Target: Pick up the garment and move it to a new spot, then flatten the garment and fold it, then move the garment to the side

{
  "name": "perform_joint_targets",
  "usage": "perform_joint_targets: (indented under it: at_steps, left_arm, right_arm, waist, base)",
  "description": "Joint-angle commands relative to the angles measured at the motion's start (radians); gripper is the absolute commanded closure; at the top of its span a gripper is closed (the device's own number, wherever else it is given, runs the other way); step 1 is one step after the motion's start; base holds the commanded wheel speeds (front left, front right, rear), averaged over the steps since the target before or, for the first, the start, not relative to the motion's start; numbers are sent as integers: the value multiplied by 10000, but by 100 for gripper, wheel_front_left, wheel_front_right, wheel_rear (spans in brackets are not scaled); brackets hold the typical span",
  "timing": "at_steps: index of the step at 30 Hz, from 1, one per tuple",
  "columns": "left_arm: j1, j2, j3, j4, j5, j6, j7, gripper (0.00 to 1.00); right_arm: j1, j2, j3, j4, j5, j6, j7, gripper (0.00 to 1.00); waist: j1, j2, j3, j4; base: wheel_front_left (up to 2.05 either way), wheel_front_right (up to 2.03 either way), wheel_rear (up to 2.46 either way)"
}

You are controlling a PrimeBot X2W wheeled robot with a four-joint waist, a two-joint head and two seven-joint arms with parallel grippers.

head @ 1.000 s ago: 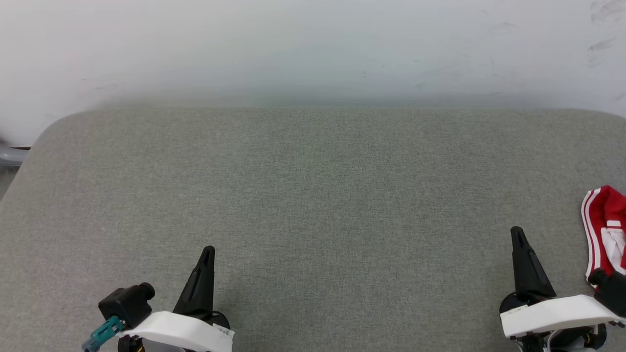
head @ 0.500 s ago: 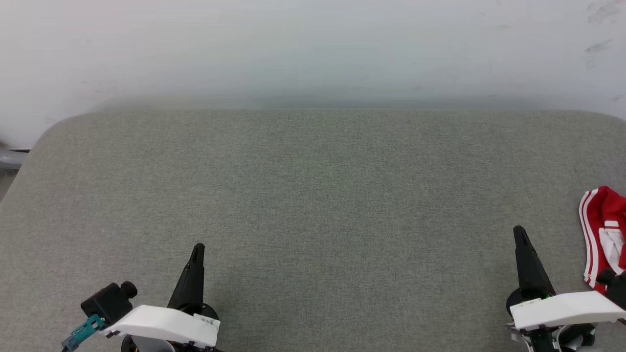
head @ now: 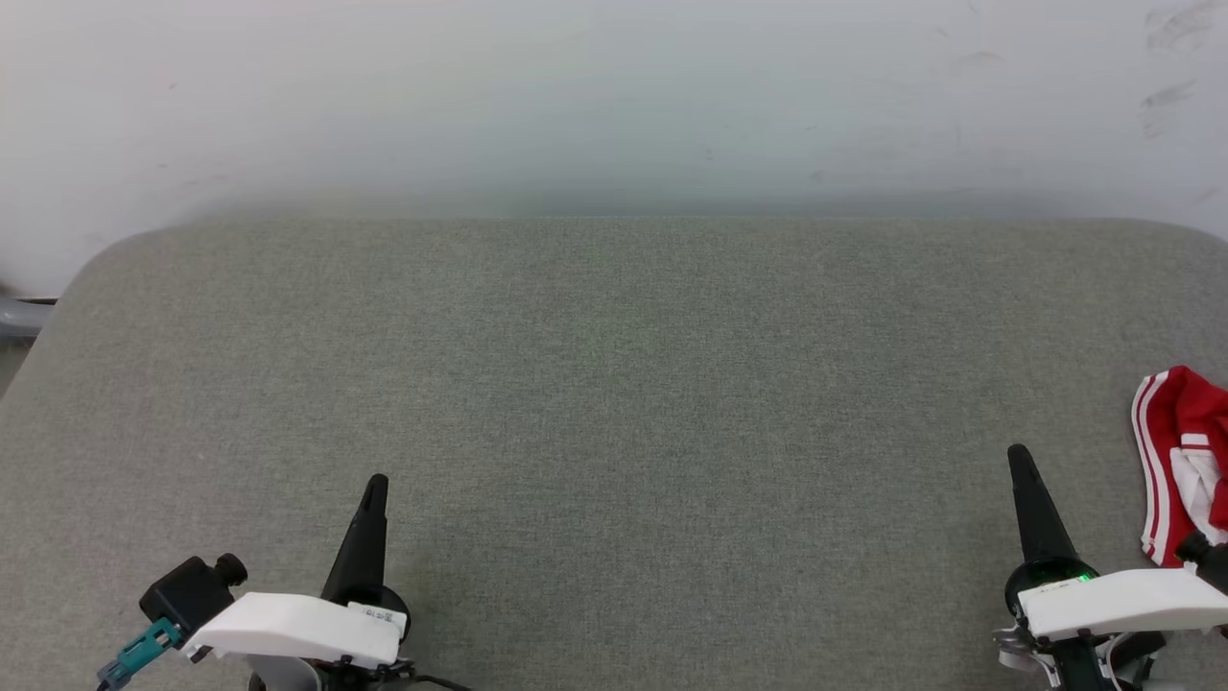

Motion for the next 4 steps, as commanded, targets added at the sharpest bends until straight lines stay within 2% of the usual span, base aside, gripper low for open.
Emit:
perform_joint_targets:
  at_steps: [1, 4]
  left_arm:
    - [-244, 57, 56, -61, -253, 0, 47, 100]
    - [-273, 62, 106, -27, -600, 0, 132, 100]
  right_arm:
    - [-260, -73, -26, -64, 254, -3, 56, 100]
    - [-289, -73, -46, -31, 575, -3, 147, 100]
  waist:
    - [-1, 0, -4, -2]
    - [-1, 0, -17, -9]
  base:
    - [0, 0, 0]
    - [0, 0, 0]
